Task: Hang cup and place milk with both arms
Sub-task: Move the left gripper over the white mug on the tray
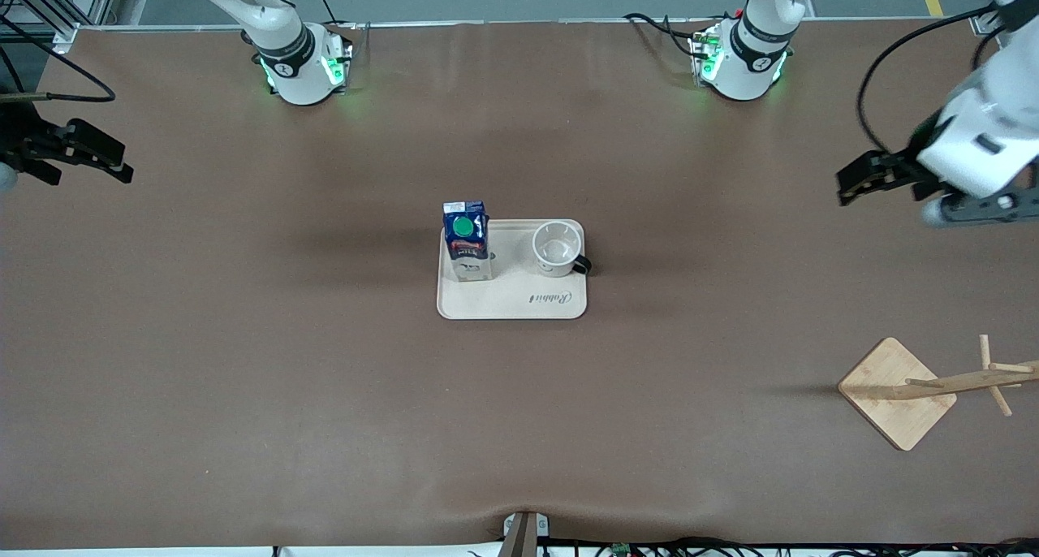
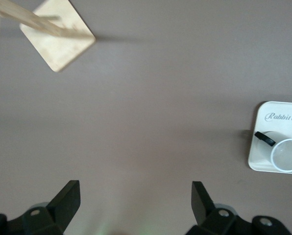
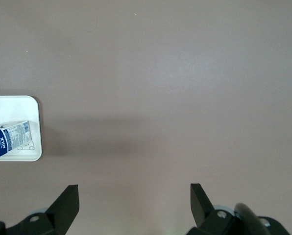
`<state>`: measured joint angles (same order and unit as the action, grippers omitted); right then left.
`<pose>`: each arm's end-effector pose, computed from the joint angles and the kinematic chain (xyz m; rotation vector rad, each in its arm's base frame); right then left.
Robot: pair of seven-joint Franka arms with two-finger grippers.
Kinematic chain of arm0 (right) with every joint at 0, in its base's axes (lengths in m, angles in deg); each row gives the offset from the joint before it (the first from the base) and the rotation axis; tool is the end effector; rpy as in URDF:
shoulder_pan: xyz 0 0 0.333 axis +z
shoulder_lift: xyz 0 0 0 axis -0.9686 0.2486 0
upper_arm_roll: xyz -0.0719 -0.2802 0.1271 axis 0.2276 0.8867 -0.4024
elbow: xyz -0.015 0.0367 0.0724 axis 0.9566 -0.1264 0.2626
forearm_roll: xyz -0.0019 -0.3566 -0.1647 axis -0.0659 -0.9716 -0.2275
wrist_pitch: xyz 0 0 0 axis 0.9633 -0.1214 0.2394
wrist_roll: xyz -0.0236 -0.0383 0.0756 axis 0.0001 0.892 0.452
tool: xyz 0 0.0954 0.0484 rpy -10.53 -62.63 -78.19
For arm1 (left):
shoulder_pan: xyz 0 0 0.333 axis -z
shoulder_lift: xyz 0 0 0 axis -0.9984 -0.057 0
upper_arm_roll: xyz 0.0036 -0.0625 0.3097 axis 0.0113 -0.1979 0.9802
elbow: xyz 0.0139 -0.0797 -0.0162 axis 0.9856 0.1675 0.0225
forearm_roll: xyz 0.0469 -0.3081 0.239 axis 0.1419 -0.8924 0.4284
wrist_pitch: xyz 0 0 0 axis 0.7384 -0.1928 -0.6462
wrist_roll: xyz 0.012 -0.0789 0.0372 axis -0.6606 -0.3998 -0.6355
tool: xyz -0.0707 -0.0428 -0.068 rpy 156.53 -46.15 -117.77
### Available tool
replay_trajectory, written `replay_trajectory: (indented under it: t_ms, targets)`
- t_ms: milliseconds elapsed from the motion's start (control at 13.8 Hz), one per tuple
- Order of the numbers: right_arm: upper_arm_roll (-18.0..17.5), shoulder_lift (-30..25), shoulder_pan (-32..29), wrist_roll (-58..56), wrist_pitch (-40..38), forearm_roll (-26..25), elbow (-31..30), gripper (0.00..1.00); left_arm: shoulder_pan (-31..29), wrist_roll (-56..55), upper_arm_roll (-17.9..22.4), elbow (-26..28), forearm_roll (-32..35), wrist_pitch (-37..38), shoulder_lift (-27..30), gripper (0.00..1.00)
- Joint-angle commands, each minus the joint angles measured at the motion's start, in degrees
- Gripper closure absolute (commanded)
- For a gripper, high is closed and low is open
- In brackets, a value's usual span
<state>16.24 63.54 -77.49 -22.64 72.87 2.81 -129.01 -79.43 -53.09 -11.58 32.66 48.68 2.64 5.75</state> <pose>0.5344 -0.0108 0.6400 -3.1172 -0.0074 0.0243 0.5661 -0.1183 0.5972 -3.0970 -0.1313 0.1169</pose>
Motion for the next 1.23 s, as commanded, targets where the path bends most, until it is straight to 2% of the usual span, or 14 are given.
replay_trajectory:
  t_ms: [0,144,361,722,794,1011,1156]
  targets:
    - [-0.71,-0.17,-1.28,-0.52,-0.76,0.89,0.64,0.00,4.89,-11.49,-1.25,0.73,0.87,-0.87,-3.18,0.00]
    - [-0.71,-0.08,-1.37,-0.52,-0.67,0.98,0.73,0.00,9.38,-18.97,-1.43,3.45,0.95,-4.56,-4.68,0.00]
    - [-0.62,0.44,-1.45,-0.79,-0.58,0.89,0.82,0.00,15.09,-31.89,-1.43,11.00,0.95,-14.47,-4.86,0.00]
    - [-0.62,1.41,-1.54,-0.79,-0.84,0.81,1.87,0.00,21.16,-48.06,-1.87,19.97,0.87,-29.59,-8.54,0.00]
    - [-0.62,1.41,-1.45,-0.61,-1.02,0.81,1.70,0.00,22.74,-51.32,-1.87,20.77,0.87,-32.41,-9.95,0.01]
    - [-0.62,1.41,-1.98,-0.61,-1.11,0.81,1.78,0.00,26.08,-60.81,-1.87,21.04,0.87,-39.45,-15.39,0.14]
    - [-0.62,3.42,-1.81,-0.87,-1.11,0.72,1.87,0.00,28.02,-65.83,-1.78,21.04,0.87,-43.58,-18.47,0.16]
